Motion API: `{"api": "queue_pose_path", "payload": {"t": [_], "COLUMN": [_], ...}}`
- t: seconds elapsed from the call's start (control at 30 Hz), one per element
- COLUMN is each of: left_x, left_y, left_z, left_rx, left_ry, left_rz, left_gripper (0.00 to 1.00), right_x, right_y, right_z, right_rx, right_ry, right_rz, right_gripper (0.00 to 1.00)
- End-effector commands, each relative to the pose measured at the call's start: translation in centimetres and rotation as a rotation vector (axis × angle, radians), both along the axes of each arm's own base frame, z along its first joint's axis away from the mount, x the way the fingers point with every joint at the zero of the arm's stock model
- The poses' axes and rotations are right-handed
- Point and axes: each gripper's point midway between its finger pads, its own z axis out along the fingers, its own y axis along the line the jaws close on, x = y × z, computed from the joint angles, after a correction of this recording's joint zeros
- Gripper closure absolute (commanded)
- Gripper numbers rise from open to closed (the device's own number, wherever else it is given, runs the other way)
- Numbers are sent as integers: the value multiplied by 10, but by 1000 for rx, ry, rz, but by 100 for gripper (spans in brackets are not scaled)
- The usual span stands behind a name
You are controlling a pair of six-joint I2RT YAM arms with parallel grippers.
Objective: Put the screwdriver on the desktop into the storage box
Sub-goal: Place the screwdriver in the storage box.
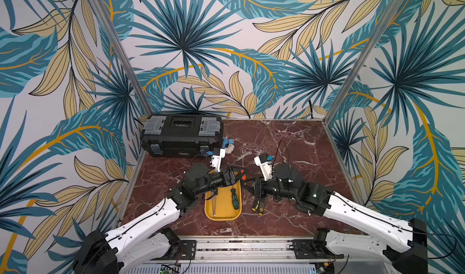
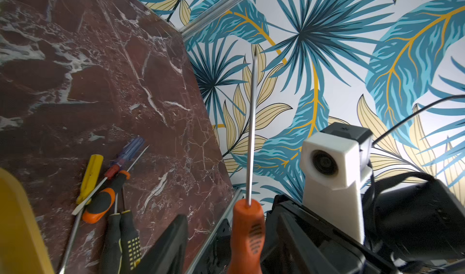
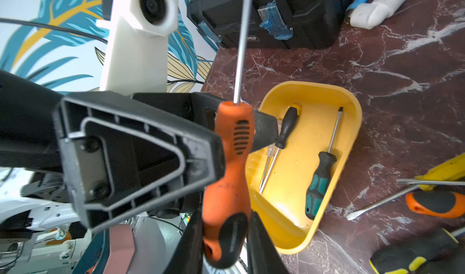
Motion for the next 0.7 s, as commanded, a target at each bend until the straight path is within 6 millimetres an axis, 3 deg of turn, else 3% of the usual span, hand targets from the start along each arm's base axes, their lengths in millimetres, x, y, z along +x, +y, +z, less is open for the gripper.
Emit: {"api": "queue_pose_path", "payload": {"t": [0.0,0.07,0.27,0.43,0.53,0.57,0.67], "left_x": [-9,-12,-13,-5,2,6,21], "left_y": [0,-1,-2,0,5,8,31], "left_z": [27,32,37,22,6,0,-35], "left_rx": [-99,-119,-114,-50,18,45,230], "left_ry": [-80,-95,-114,-77,-42,-24,66], "left_rz": [-44,-66,-71,-29,21,48,195], "left_gripper": [46,50,77,100,100,100,100], "right_x": [-3,-4,-6,-7,-6,-5,0], "right_y": [4,4,5,5,3,1,-21], "right_z": [21,22,21,20,17,15,-9], "right_rx": [119,143,174,172,156,136,-49], "right_ry": [-13,-6,7,11,10,10,19], "right_rz": [21,26,35,41,32,24,-46], "right_gripper": [100,100,100,100,100,92,54]}}
